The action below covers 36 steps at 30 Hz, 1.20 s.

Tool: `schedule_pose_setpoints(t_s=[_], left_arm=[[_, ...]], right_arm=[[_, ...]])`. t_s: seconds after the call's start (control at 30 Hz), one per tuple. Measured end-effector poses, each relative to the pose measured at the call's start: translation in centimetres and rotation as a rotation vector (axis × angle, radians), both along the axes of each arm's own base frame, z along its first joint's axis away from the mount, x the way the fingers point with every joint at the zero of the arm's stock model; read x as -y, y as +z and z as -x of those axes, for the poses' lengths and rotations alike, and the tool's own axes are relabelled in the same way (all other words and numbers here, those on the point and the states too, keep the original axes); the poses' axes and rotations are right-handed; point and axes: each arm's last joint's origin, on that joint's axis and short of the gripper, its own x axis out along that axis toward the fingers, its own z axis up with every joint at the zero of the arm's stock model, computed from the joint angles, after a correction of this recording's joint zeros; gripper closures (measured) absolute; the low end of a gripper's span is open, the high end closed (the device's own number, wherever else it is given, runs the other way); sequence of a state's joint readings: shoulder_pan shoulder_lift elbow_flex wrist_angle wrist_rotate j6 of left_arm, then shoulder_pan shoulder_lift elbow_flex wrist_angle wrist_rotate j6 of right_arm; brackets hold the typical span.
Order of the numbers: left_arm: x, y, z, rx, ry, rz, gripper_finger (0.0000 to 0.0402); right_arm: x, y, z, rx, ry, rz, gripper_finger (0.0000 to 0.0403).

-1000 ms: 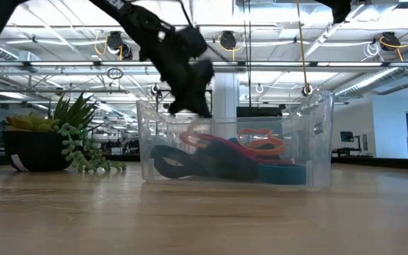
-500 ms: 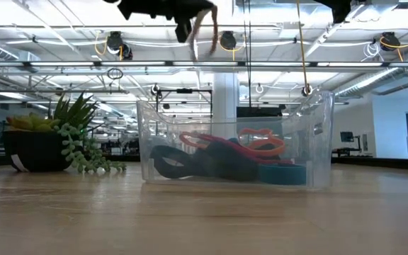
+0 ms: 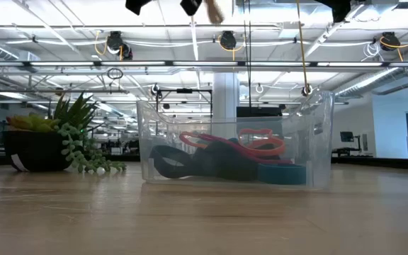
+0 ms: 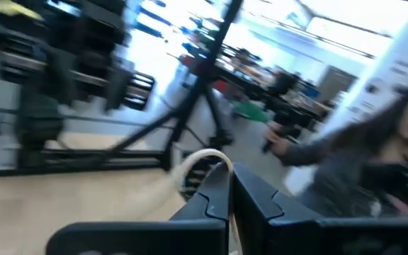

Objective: Pick and place rubber bands into bin
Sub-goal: Put the light brown rubber band into the bin

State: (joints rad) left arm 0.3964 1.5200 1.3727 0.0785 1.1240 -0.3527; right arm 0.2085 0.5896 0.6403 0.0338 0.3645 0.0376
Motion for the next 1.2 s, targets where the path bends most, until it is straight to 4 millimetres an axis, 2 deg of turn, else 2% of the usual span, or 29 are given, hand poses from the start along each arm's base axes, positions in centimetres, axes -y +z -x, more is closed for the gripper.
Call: schedule_pose_setpoints(t_s=[0.23, 0.47, 0.93, 1.07, 1.2], left_arm=[[2.1, -0.1, -0.5, -0.039, -0.143, 0.041, 0.0395], [4.1, -1.7, -2.4, -0.067, -0.252, 0.046, 0.0396], [8.4, -11.3, -8.4, -0.362, -0.486, 0.177, 0.0389], [8.7, -14.4, -9.6, -0.423, -0.496, 0.193, 0.0396], [8.8, -17.2, -10.5, -0.485, -0.484, 0.211, 0.0387]], right_arm=[[0.0, 0.0, 0.0, 0.001, 0.000, -0.001, 0.0261], [0.0, 0.0, 0.0, 0.003, 0.000, -0.003, 0.0261], [0.0, 0.1, 0.0, 0.011, 0.000, -0.026, 0.0261], [0.0, 0.1, 0.0, 0.013, 0.000, -0.038, 0.0261], [0.0, 0.1, 0.0, 0.013, 0.000, -0.038, 0.0261]])
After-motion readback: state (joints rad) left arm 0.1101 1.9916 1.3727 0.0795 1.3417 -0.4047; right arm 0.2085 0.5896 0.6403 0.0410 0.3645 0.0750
